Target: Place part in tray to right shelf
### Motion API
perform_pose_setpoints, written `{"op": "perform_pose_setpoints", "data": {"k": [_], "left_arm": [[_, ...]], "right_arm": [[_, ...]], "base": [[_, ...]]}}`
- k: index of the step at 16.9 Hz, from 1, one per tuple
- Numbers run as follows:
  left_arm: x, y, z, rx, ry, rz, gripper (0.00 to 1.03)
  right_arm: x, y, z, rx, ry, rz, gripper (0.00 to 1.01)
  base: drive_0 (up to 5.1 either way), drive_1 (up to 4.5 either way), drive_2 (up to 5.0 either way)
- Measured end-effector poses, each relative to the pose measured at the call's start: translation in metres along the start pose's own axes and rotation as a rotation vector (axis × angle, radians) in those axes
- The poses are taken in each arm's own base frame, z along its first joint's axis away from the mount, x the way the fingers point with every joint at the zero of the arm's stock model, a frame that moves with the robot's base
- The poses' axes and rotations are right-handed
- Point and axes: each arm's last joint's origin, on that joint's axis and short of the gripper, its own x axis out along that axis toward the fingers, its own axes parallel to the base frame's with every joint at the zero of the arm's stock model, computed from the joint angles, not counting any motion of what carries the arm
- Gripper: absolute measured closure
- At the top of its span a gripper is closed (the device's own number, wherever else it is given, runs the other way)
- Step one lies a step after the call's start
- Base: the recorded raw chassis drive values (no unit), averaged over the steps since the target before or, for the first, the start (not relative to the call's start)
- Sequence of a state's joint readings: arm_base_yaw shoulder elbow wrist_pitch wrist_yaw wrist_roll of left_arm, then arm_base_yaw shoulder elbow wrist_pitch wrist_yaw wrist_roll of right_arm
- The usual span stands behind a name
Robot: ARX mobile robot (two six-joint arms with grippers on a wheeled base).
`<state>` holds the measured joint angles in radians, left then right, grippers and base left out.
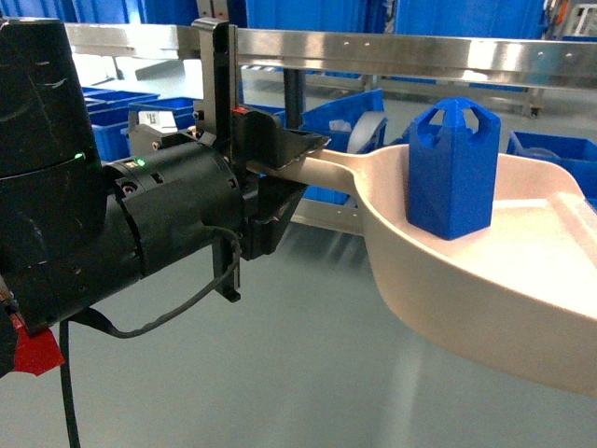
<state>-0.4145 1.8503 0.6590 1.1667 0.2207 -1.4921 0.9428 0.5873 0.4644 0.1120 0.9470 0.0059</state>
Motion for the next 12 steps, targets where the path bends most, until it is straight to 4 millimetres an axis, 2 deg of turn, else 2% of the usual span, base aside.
{"op": "perform_pose_setpoints", "data": {"k": [12], "left_arm": [[0.0001,-0.0001,-0.0004,0.000,0.001,0.000,0.87]], "right_arm": [[0.0000,-0.0001,0.0001,0.001,0.000,0.000,0.03]], "base": [[-1.7,-1.70,-1.7]]}}
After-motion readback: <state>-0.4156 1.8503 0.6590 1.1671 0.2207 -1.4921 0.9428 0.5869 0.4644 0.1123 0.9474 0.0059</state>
